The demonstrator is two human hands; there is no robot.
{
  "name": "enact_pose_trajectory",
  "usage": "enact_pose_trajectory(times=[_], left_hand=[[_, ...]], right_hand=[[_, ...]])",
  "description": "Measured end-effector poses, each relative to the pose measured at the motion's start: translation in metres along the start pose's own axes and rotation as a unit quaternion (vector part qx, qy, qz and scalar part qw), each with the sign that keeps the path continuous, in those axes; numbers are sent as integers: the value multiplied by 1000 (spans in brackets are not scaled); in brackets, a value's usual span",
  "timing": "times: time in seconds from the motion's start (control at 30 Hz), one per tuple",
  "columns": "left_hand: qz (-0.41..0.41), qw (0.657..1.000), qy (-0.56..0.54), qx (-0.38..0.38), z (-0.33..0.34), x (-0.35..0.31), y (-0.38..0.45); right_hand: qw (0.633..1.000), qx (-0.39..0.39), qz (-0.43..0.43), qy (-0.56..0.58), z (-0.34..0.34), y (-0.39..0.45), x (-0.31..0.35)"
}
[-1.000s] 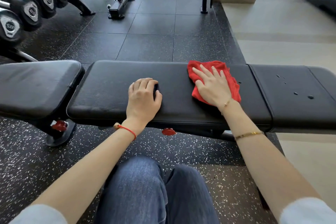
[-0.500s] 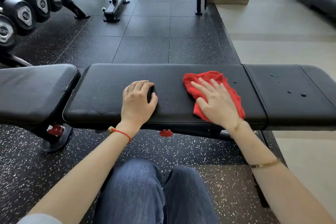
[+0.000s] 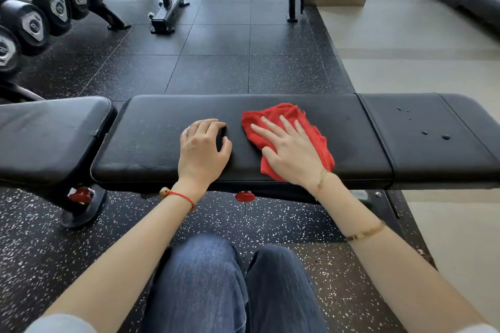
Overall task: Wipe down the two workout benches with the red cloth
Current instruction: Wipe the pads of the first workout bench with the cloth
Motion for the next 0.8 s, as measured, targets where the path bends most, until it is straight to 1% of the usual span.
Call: enact_pose_trajectory(times=[0.1, 0.2, 0.3, 0.37, 0.4, 0.47, 0.57, 0.7, 0.8], left_hand=[[4, 1000, -8, 0, 0, 3, -1], [9, 1000, -7, 3, 2, 2, -2], [10, 1000, 1, 1, 3, 1, -2], [9, 1000, 4, -1, 3, 0, -2], [8, 1000, 5, -1, 3, -1, -2], [7, 1000, 8, -2, 2, -2, -1], [7, 1000, 7, -6, 3, -2, -1], [0, 1000, -1, -11, 2, 1, 0], [4, 1000, -6, -15, 2, 1, 0]], right_hand=[[1000, -16, 12, -9, -12, -30, -23], [995, -36, 85, -30, -26, -36, -72], [982, -30, 177, -54, -33, -14, -123], [976, -19, 213, -50, -32, 10, -140], [975, -11, 217, -47, -29, 22, -141], [978, 3, 202, -45, -23, 43, -128], [990, 10, 134, -41, -11, 54, -83], [1000, 14, 7, -10, 1, 19, -15], [1000, 1, -22, 6, -8, -15, -17]])
Point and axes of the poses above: each hand's wrist, its own y-axis towards the middle knuckle, its own z-axis out of the palm, x = y × z, the point moved 7 cm from there along y, towards the middle knuckle, and after that the axes turned 11 degrees about -x, right-handed, at the moved point
